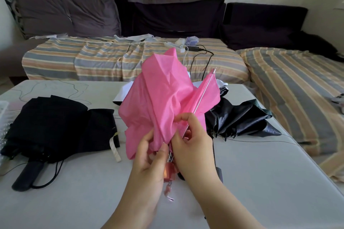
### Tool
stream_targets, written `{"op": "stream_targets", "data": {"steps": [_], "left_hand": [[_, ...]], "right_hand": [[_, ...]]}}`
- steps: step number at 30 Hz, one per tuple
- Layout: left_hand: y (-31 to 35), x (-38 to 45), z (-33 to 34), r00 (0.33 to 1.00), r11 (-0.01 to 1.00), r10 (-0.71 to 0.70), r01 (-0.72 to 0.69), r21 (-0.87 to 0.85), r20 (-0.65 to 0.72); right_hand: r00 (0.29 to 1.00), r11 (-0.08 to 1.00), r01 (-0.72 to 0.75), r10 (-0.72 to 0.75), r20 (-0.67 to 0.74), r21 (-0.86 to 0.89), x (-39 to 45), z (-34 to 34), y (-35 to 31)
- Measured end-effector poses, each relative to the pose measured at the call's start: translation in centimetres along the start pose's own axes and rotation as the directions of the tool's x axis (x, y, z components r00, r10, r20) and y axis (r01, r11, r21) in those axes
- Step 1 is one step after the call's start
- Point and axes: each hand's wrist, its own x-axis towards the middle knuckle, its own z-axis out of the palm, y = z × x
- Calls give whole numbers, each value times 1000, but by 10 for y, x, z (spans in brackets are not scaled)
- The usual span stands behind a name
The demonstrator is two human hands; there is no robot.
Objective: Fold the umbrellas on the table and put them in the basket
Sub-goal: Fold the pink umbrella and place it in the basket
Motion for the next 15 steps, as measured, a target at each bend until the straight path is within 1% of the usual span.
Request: {"op": "stream_targets", "data": {"steps": [5,7,9,10,11,12,13,14,15], "left_hand": [[3,4,-2,999,1000,-6,6,-9,-37],[3,5,-4,998,999,-31,32,23,-56],[1,4,-4,996,997,-51,55,60,-74],[0,4,-4,995,996,-50,56,74,-81],[-1,4,-4,996,995,-45,52,87,-81],[0,4,-3,996,994,-39,47,99,-76],[1,4,-3,997,993,-36,43,106,-72],[2,5,-3,997,993,-31,39,111,-71],[3,6,-2,997,993,-27,35,117,-68]], "right_hand": [[996,995,87,-86,19,-57,8,-5,-1],[977,963,186,-203,-67,-195,14,-8,3],[939,923,224,-290,-185,-314,19,-12,6],[911,910,243,-333,-242,-336,21,-13,6],[866,880,303,-415,-281,-366,22,-15,5],[798,817,388,-530,-289,-427,21,-16,2],[712,721,485,-654,-256,-495,18,-17,-2],[623,612,582,-759,-189,-535,15,-17,-5],[550,518,663,-827,-118,-540,11,-17,-9]]}}
